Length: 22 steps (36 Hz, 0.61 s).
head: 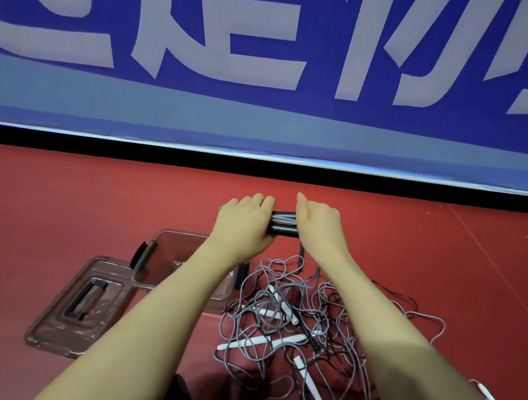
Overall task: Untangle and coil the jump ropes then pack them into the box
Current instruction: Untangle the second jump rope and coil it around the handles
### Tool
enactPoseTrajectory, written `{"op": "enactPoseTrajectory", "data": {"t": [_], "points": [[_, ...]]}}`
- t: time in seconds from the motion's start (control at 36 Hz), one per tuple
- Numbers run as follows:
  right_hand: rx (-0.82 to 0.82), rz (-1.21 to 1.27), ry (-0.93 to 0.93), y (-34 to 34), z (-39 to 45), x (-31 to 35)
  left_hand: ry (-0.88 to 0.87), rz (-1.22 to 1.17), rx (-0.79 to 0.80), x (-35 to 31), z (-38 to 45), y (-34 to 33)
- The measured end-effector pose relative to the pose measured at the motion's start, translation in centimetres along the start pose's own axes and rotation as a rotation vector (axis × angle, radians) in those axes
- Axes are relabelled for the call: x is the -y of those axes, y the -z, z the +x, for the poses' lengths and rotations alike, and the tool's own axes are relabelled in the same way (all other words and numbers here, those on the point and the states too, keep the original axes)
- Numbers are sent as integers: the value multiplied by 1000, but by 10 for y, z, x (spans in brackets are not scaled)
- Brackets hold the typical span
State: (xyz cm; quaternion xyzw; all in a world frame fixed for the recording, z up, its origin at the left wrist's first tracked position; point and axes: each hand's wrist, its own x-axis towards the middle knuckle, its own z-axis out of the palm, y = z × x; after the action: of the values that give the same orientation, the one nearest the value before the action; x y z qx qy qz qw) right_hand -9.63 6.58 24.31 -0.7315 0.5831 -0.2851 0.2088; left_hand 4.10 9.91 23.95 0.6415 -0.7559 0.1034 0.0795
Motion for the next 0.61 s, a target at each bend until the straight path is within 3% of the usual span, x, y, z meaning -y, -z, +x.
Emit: {"op": "enactPoseTrajectory", "data": {"t": [0.11,0.22,0.36,0.56,0.61], "points": [[24,25,74,7,-4,4,-5,-31,5,-1,-5,3],[13,87,133,9,-7,1,-64,85,-10,1,-7,3],[42,107,154,5,-8,-1,-47,123,81,1,-9,5],[282,277,97,5,-10,-1,38,58,132,11,-12,4],[323,215,137,5,-9,-3,55,68,148,16,-13,4]]}}
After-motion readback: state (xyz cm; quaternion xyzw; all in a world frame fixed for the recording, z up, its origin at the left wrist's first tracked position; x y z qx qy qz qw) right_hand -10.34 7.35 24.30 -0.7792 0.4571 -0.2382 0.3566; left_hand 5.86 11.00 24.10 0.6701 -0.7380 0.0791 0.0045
